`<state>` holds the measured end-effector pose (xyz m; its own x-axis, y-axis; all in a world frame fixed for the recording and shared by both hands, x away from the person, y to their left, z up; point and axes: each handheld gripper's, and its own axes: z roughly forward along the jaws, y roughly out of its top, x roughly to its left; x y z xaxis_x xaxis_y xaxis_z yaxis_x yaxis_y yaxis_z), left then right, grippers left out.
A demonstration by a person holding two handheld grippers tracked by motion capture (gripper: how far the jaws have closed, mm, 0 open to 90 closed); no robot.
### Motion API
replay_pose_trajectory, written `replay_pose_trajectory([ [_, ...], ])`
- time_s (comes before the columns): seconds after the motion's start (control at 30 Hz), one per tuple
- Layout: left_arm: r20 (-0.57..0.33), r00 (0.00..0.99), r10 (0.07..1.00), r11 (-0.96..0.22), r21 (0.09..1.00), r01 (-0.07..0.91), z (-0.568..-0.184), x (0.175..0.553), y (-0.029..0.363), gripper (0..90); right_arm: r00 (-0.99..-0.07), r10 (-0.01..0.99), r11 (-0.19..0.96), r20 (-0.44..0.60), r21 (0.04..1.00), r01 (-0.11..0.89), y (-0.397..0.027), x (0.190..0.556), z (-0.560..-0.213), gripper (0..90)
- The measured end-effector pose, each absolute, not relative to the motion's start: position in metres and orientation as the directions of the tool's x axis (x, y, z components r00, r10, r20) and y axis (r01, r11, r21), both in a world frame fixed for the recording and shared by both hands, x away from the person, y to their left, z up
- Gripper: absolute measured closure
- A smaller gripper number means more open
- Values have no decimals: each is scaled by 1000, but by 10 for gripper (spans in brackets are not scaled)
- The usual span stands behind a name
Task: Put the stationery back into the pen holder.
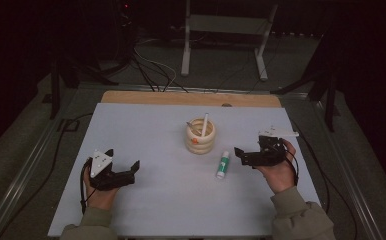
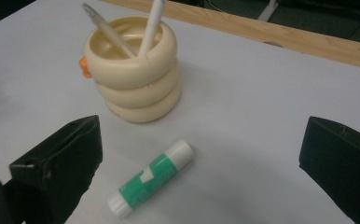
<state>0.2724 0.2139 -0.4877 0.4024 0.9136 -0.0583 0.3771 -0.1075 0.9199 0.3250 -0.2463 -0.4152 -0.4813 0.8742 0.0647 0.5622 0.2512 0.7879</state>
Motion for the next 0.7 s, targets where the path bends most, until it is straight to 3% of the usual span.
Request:
replay_pose_trajectory([
  [0.7,-61,399,915,-107,916,385,-490,274,215,9,-461,883,282,83,692,665,-218,359,-437,1],
])
